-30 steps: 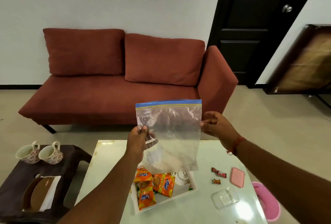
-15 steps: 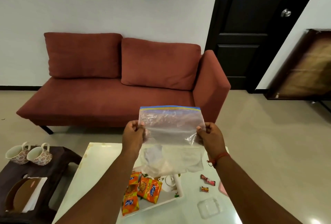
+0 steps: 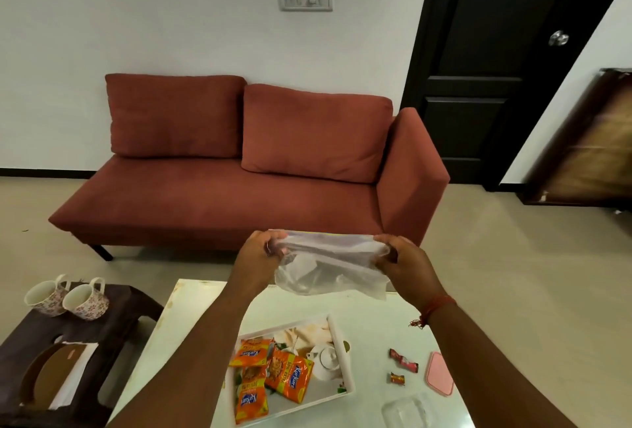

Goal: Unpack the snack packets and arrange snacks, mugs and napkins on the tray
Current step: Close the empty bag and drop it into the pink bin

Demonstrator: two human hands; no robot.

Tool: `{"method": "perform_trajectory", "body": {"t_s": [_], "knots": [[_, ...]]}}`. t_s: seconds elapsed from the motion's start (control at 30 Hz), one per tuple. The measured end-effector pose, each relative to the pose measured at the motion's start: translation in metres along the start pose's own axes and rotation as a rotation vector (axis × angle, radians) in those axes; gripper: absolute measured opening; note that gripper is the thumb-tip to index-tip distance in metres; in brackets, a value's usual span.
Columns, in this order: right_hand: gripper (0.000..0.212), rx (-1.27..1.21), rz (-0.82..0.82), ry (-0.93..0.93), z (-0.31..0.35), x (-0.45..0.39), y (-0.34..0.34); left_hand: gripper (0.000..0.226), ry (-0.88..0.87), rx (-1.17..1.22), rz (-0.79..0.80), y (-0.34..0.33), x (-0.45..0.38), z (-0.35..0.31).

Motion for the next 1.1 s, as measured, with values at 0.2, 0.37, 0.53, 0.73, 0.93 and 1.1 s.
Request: {"method": "perform_trajectory", "body": {"t_s": [0.2, 0.37, 0.53, 0.73, 0.93, 1.1], "knots": [[0.025, 0.511, -0.032, 0.118, 0.023, 0.001, -0.001, 0.007, -0.159, -0.219, -0.115, 0.031, -0.013, -0.017], [0.024, 0.561, 0.254, 0.099, 0.067, 0.004, -0.03, 0.012, -0.405, -0.19, 0.043, 0.022, -0.012, -0.052], [0.02, -0.11, 0.004, -0.103, 0.072, -0.002, -0.046, 0.072, -0.257, 0.085, -0.03, 0.022, -0.008, -0.053], [0.022, -0.897, -0.013, -0.348, 0.07, 0.005, -0.053, 0.077, 0.215, 0.499, 0.433, 0.017, -0.006, -0.028], [0.021, -0.966, 0.026, -0.396, 0.059, 0.017, -0.056, 0.023, 0.286, 0.665, 0.379, 0.008, -0.005, -0.033], [0.025, -0.747, -0.075, -0.331, 0.052, 0.014, -0.041, 0.02, 0.059, 0.442, 0.322, 0.002, -0.008, -0.039]]}}
Point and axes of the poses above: each hand's wrist, its own x-axis away from the middle knuckle, its own y-axis out of the back of the hand, z = x × y, the point moved 1 cm from there along -x, towards the middle knuckle, and after that the axes turned 5 degrees about -x, right-handed, at the moved point
